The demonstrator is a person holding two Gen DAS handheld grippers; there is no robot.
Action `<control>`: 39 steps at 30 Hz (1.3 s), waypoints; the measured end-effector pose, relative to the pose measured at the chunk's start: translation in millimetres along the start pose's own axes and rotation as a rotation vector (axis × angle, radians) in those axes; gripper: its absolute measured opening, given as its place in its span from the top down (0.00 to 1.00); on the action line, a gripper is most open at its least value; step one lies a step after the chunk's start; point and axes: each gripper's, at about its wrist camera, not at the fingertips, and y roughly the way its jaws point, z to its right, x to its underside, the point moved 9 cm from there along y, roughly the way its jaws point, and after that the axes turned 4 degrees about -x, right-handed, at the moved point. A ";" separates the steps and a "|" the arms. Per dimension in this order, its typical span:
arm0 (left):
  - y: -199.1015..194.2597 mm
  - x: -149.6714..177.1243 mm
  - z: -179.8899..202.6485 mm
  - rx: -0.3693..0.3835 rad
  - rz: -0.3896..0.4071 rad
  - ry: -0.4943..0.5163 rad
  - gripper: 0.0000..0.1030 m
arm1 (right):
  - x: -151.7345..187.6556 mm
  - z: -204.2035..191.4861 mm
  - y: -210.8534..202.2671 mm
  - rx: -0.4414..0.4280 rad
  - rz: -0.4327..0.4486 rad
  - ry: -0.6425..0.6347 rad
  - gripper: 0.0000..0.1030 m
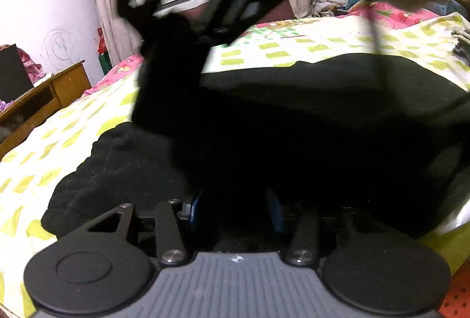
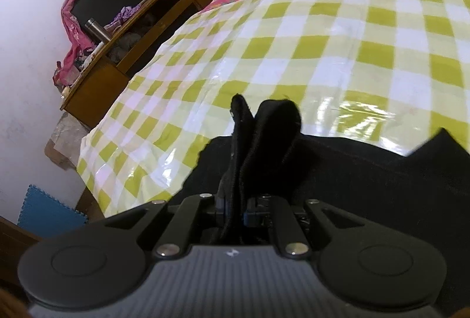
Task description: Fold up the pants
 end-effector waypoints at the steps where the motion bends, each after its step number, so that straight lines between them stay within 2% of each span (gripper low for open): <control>1: -0.1 0.4 -0.2 -0.001 0.003 0.001 0.45 | 0.6 -6.8 6.7 -0.004 -0.009 -0.014 0.90; 4: 0.1 0.2 0.1 0.000 0.007 -0.006 0.45 | 6.6 -21.8 31.8 0.007 -0.050 -0.054 0.84; 8: -4.6 4.6 -4.5 0.008 0.008 -0.037 0.44 | 7.6 -30.8 40.9 -0.049 -0.053 -0.015 0.81; 12: -7.3 6.3 -14.9 0.018 0.019 -0.087 0.42 | 4.8 -25.9 16.1 -0.032 0.001 -0.066 0.72; 16: -6.9 2.7 -26.0 0.023 0.014 -0.142 0.42 | 9.8 0.2 -7.8 0.008 0.015 -0.052 0.70; 20: -20.1 -5.6 -48.5 -0.028 0.045 -0.167 0.41 | 26.8 25.3 -27.4 0.084 -0.003 -0.091 0.70; 24: -34.3 -18.0 -82.3 -0.095 0.096 -0.180 0.41 | 42.6 49.7 -67.4 0.158 0.046 -0.118 0.69; 26: -33.2 -32.9 -84.5 -0.087 0.125 -0.181 0.36 | 49.8 63.5 -88.4 0.185 0.073 -0.110 0.67; 29: -11.0 -48.0 -70.5 -0.076 0.136 -0.122 0.34 | 60.7 95.2 -124.9 0.252 0.114 -0.057 0.64; 33: 36.8 -23.7 -57.0 -0.052 -0.037 -0.103 0.33 | 77.8 152.3 -169.3 0.356 0.160 0.069 0.63; 35: 23.0 -19.6 -52.1 -0.069 -0.030 -0.080 0.31 | 89.3 180.8 -189.7 0.384 0.185 0.142 0.63; 37: 18.6 -21.7 -52.4 -0.090 -0.040 -0.047 0.30 | 100.0 201.5 -201.6 0.380 0.203 0.205 0.61; 39: 14.4 -26.9 -48.6 -0.110 -0.043 -0.018 0.30 | 109.5 217.7 -202.5 0.289 0.214 0.291 0.58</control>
